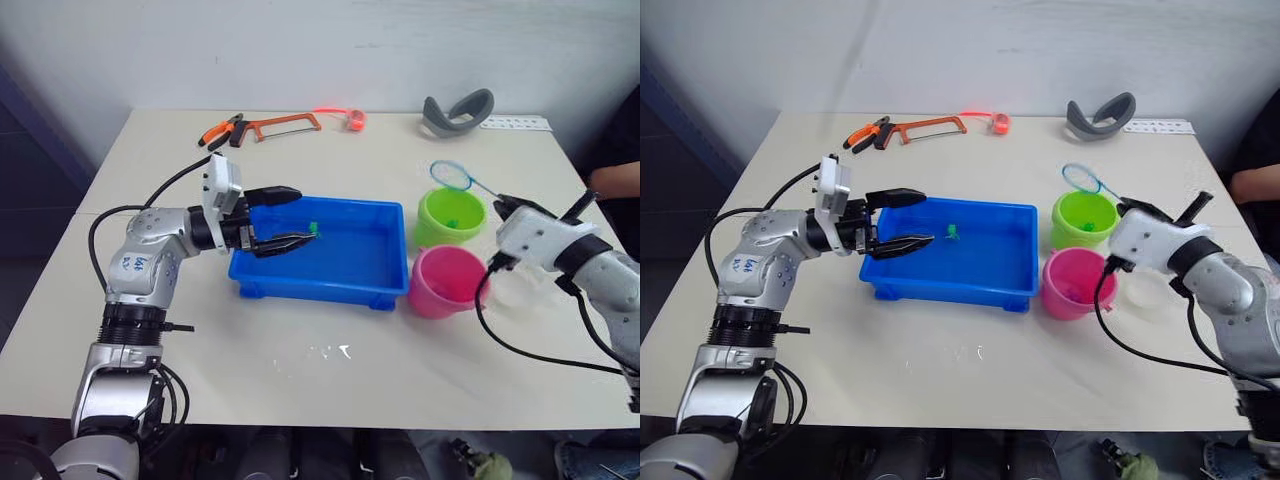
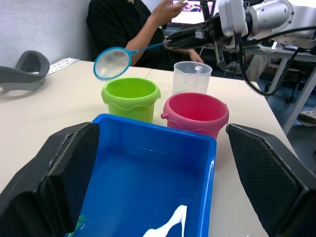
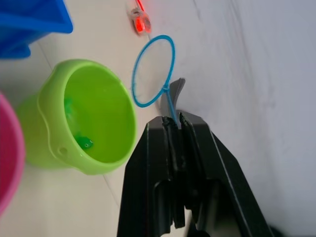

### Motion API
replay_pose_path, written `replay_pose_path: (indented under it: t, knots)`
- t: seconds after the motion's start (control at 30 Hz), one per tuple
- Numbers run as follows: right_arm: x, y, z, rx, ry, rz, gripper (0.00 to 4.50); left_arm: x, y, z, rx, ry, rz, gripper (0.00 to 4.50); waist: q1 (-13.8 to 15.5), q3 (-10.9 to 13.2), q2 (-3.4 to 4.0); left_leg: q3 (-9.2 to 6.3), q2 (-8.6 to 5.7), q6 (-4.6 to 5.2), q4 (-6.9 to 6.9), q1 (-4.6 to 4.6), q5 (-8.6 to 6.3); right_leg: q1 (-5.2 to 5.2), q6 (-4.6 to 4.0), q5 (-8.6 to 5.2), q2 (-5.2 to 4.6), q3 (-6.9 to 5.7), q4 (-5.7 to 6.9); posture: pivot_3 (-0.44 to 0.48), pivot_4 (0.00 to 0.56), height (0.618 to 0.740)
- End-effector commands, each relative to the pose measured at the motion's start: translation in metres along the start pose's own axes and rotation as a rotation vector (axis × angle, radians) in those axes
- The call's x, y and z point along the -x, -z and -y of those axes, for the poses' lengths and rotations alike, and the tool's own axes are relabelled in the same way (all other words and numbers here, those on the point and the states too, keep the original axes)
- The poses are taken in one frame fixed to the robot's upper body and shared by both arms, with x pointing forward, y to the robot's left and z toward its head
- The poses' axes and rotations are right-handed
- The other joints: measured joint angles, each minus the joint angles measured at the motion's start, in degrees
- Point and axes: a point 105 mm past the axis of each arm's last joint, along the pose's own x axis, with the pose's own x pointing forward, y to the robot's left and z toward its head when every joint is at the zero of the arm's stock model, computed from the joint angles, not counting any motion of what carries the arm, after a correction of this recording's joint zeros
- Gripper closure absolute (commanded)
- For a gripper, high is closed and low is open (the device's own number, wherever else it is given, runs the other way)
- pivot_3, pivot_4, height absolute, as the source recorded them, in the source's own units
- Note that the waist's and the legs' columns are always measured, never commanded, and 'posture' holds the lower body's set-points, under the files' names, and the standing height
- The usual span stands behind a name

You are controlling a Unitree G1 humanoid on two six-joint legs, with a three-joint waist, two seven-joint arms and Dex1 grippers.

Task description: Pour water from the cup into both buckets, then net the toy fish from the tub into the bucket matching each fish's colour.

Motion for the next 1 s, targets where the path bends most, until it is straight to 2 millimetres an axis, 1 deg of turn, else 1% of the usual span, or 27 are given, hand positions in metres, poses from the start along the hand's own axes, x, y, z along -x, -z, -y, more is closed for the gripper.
replay_pose_path:
  t: [0.03,0.07,0.1,0.17,0.23,0.27,0.33,0.37,0.4,0.47,0.6,0.67,1.0]
  knots:
    - [0.000,-0.044,-0.010,-0.419,-0.153,0.122,4.50,0.025,-0.017,-0.005,-0.067,-0.050,0.046,0.03,-0.4,0.0,0.02,-0.02,0.01,-0.01,0.00,0.01,0.00,-0.01,0.00,0.00,-0.01,-0.01,0.03,0.000,0.150,0.740]
    - [0.000,-0.049,-0.013,-0.496,-0.189,0.122,4.50,0.030,-0.017,-0.006,-0.072,-0.064,0.047,0.03,-0.6,0.0,0.02,-0.05,0.05,-0.02,-0.01,0.01,0.01,0.00,-0.01,-0.01,-0.01,-0.02,0.03,0.000,0.150,0.740]
    - [-0.002,-0.049,-0.025,-0.592,-0.268,0.060,4.50,0.039,-0.016,-0.009,-0.083,-0.092,0.043,0.03,-0.7,0.0,0.02,-0.10,0.04,-0.02,-0.01,0.00,0.01,0.00,-0.02,-0.01,-0.07,-0.02,0.03,0.000,0.150,0.740]
    - [-0.004,-0.052,-0.039,-0.677,-0.353,-0.001,4.50,0.053,-0.013,-0.013,-0.095,-0.137,0.029,0.03,-0.8,0.0,0.02,-0.14,0.03,-0.02,0.00,0.00,0.01,0.02,-0.02,-0.01,-0.15,0.00,0.01,0.000,0.150,0.740]
    - [-0.008,-0.051,-0.057,-0.821,-0.446,-0.113,4.50,0.070,-0.008,-0.019,-0.098,-0.204,0.012,0.03,-0.9,0.0,0.02,-0.19,0.02,-0.02,-0.01,-0.01,0.00,0.04,-0.03,-0.01,-0.30,0.05,-0.01,0.000,0.150,0.740]
    - [-0.009,-0.052,-0.063,-0.863,-0.476,-0.153,4.50,0.076,-0.006,-0.020,-0.099,-0.224,0.007,0.03,-1.0,0.0,0.02,-0.20,-0.01,-0.02,0.00,-0.01,0.00,0.03,-0.03,-0.01,-0.44,0.05,-0.01,0.000,0.150,0.740]
    - [-0.014,-0.051,-0.080,-0.917,-0.547,-0.275,4.50,0.090,0.002,-0.021,-0.094,-0.267,-0.032,0.03,-1.1,0.0,0.02,-0.21,-0.06,-0.01,-0.01,-0.02,0.01,0.01,-0.06,-0.02,-0.57,0.06,0.04,0.000,0.150,0.740]
    - [-0.015,-0.051,-0.085,-0.927,-0.566,-0.313,4.50,0.095,0.004,-0.021,-0.092,-0.279,-0.047,0.03,-1.1,0.0,0.02,-0.22,-0.06,-0.01,-0.01,-0.04,0.01,-0.01,-0.06,-0.02,-0.58,0.07,0.04,0.000,0.150,0.740]
    - [-0.018,-0.052,-0.092,-0.934,-0.586,-0.341,4.50,0.102,0.010,-0.023,-0.086,-0.315,-0.085,0.03,-1.1,0.0,0.02,-0.21,-0.08,-0.01,-0.03,-0.04,0.01,-0.03,-0.07,-0.02,-0.59,0.08,0.05,0.000,0.150,0.740]
    - [-0.026,-0.053,-0.099,-0.955,-0.583,-0.367,4.50,0.110,0.016,-0.026,-0.073,-0.361,-0.130,0.03,-1.1,0.0,0.02,-0.21,-0.09,-0.01,-0.10,-0.06,0.00,-0.06,-0.08,-0.03,-0.61,0.08,0.04,0.000,0.150,0.740]
    - [-0.040,-0.048,-0.107,-0.971,-0.557,-0.429,4.50,0.114,0.013,-0.022,-0.074,-0.359,-0.139,0.03,-0.9,0.0,0.01,-0.25,-0.21,0.05,-0.10,-0.17,-0.03,-0.12,-0.07,-0.03,-0.72,0.02,0.06,0.000,0.150,0.740]
    - [-0.044,-0.048,-0.108,-0.983,-0.556,-0.445,4.50,0.114,0.010,-0.020,-0.077,-0.351,-0.139,0.03,-1.0,0.0,0.01,-0.20,-0.27,0.08,-0.10,-0.18,-0.04,-0.14,-0.06,-0.02,-0.75,-0.02,0.06,0.000,0.150,0.740]
    - [-0.066,-0.040,-0.114,-1.104,-0.517,-0.523,4.50,0.105,0.006,-0.011,-0.081,-0.313,-0.150,0.03,-1.6,0.0,0.01,-0.02,-0.26,0.10,-0.14,-0.15,-0.05,-0.23,-0.06,-0.02,-0.69,-0.18,0.10,0.000,0.150,0.740]
